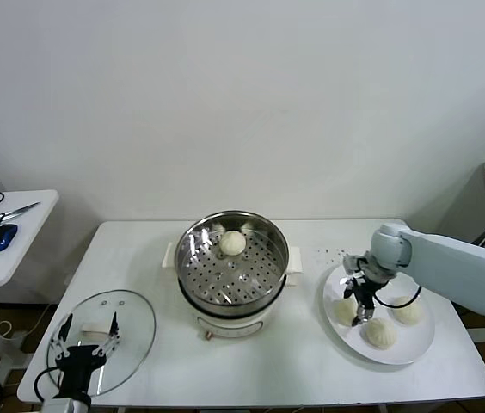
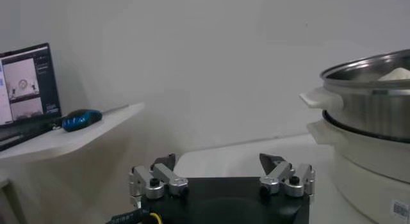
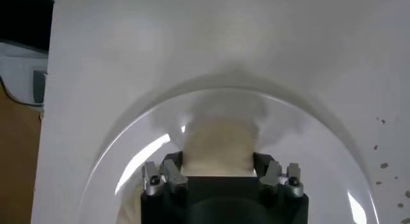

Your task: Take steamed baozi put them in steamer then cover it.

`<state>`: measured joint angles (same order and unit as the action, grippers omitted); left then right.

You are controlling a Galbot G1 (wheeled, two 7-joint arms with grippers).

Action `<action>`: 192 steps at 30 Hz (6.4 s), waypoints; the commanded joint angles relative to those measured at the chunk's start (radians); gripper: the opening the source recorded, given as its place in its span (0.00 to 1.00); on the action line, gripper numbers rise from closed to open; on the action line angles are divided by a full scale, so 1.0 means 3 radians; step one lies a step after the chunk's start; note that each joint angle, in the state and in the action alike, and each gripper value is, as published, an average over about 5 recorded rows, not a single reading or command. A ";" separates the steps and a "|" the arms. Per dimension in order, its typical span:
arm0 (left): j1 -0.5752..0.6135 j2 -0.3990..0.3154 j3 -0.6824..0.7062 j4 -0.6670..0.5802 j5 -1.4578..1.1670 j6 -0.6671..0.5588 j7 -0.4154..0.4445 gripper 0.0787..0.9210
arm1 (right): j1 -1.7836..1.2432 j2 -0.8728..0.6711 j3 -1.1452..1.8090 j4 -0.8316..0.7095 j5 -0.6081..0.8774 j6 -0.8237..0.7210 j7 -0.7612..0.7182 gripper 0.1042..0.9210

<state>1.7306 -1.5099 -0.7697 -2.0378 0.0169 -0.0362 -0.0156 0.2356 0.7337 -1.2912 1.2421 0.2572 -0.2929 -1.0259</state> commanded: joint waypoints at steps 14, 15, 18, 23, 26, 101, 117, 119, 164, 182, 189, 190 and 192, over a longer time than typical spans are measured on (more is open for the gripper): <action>-0.0091 -0.0020 0.0199 0.0003 0.0062 0.0012 0.0019 0.88 | 0.2044 0.0392 -0.0773 -0.0085 0.1040 0.0072 -0.0114 0.71; -0.0095 -0.0019 0.0208 0.0000 0.0064 0.0013 0.0021 0.88 | 0.2130 0.0490 -0.0816 -0.0113 0.1123 0.0068 -0.0110 0.71; -0.0098 -0.0021 0.0241 0.0001 0.0071 0.0013 0.0037 0.88 | 0.2297 0.0804 -0.0873 -0.0198 0.1305 0.0048 -0.0084 0.71; -0.0074 -0.0039 0.0300 -0.0015 0.0091 0.0000 0.0060 0.88 | 0.2279 0.1257 -0.0784 -0.0228 0.1612 -0.0083 0.0025 0.71; -0.0051 -0.0042 0.0304 -0.0060 0.0089 0.0006 0.0079 0.88 | 0.2176 0.1514 -0.0692 -0.0235 0.1714 -0.0179 0.0107 0.71; -0.0001 0.0002 0.0215 -0.0144 0.0153 0.0040 0.0126 0.88 | 0.2278 -0.0052 -0.0940 0.1214 0.1104 -0.0186 0.0020 0.88; 0.0036 -0.0043 0.0218 -0.0168 0.0230 0.0055 0.0118 0.88 | 0.1050 -0.1381 -0.0836 0.1433 -0.0211 -0.0043 0.0029 0.88; 0.0039 -0.0047 0.0221 -0.0169 0.0237 0.0056 0.0118 0.88 | 0.0809 -0.1417 -0.0691 0.1360 -0.0289 -0.0030 0.0032 0.88; 0.0043 -0.0098 0.0184 -0.0071 0.0287 0.0061 0.0109 0.88 | -0.0316 -0.0657 0.0210 0.0518 -0.0460 0.0066 0.0038 0.83; 0.0040 -0.0083 0.0193 -0.0081 0.0294 0.0083 0.0105 0.88 | 0.0997 -0.0449 -0.0327 0.0524 -0.0746 0.1196 -0.0277 0.71; 0.0063 -0.0096 0.0215 -0.0076 0.0312 0.0081 0.0111 0.88 | 0.2045 0.0194 -0.0723 0.0470 -0.0716 0.1783 -0.0480 0.71; 0.0064 -0.0099 0.0222 -0.0072 0.0316 0.0082 0.0111 0.88 | 0.2122 0.0305 -0.0723 0.0438 -0.0690 0.1843 -0.0495 0.71; 0.0063 -0.0102 0.0236 -0.0069 0.0317 0.0089 0.0109 0.88 | 0.2234 0.0522 -0.0694 0.0360 -0.0647 0.1975 -0.0518 0.70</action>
<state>1.7486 -1.5388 -0.7060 -2.0609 0.1095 -0.0122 0.0173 0.5797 0.6724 -1.4047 1.3854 0.0668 0.0641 -1.1224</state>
